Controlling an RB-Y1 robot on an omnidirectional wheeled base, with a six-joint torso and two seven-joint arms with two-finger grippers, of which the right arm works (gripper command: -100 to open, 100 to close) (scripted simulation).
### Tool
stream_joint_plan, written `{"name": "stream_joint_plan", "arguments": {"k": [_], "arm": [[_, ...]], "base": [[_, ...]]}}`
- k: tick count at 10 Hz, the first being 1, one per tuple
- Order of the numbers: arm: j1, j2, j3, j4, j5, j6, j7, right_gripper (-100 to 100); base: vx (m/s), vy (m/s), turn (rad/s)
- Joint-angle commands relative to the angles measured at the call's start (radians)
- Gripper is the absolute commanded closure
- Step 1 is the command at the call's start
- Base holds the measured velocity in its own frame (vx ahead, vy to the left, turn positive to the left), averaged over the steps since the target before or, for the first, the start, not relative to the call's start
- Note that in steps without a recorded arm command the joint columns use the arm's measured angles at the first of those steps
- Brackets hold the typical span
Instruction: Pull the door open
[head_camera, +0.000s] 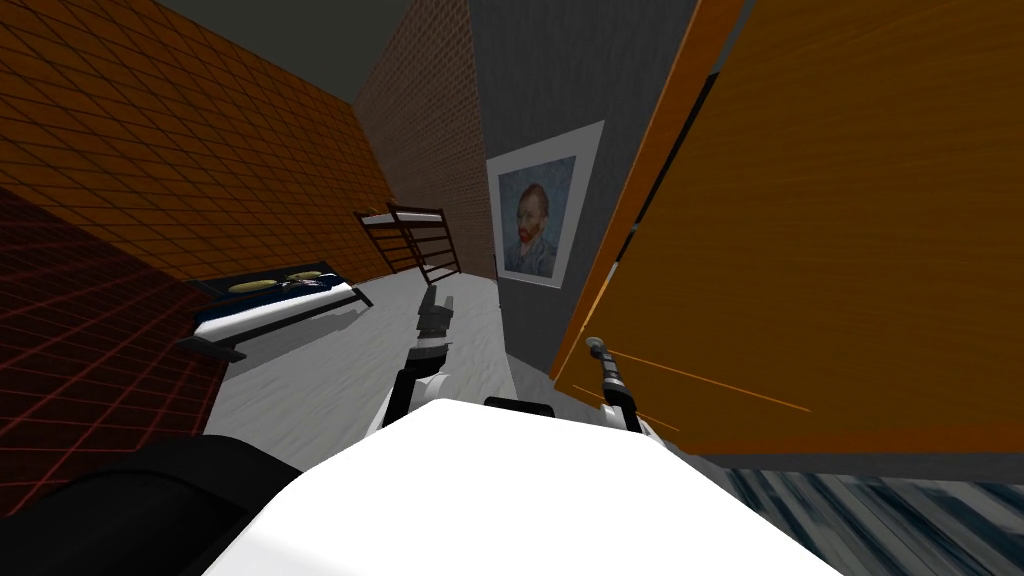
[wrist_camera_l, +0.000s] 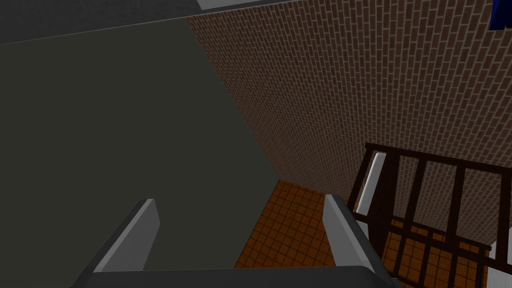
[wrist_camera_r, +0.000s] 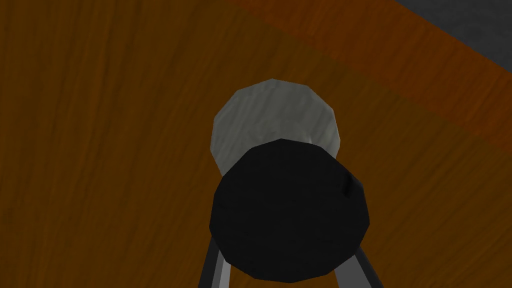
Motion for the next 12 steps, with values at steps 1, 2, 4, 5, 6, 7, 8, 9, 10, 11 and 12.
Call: {"name": "stream_joint_plan", "arguments": {"k": [1, 2, 4, 5, 6, 7, 8, 9, 10, 11, 12], "arm": [[-0.01, 0.014, 0.013, 0.019, -0.002, -0.007, -0.031, 100], [-0.011, 0.013, 0.019, 0.02, -0.014, -0.006, -0.07, 100], [-0.012, 0.012, 0.025, 0.021, -0.027, -0.006, -0.11, 100], [-0.012, 0.012, 0.025, 0.021, -0.027, -0.006, -0.114, 100], [-0.013, 0.01, 0.031, 0.022, -0.039, -0.006, -0.154, 100], [-0.013, 0.01, 0.031, 0.019, -0.039, -0.006, -0.156, 100], [-0.014, 0.009, 0.037, 0.023, -0.052, -0.006, -0.198, 100], [-0.015, 0.008, 0.043, 0.025, -0.064, -0.005, -0.223, 100], [-0.015, 0.008, 0.043, 0.025, -0.064, -0.005, -0.239, 100], [-0.016, 0.007, 0.049, 0.026, -0.077, -0.005, -0.273, 100], [-0.016, 0.007, 0.049, 0.026, -0.077, -0.005, -0.281, 100]], "base": [[-0.032, -0.007, 0.026], [-0.044, -0.015, 0.034], [-0.037, -0.008, 0.039], [-0.033, -0.008, 0.033], [-0.032, -0.013, 0.059], [-0.024, -0.018, 0.02], [-0.038, -0.016, 0.06], [-0.055, -0.023, 0.049], [-0.035, -0.015, 0.025], [-0.043, -0.009, 0.045], [-0.033, -0.005, 0.041]]}}
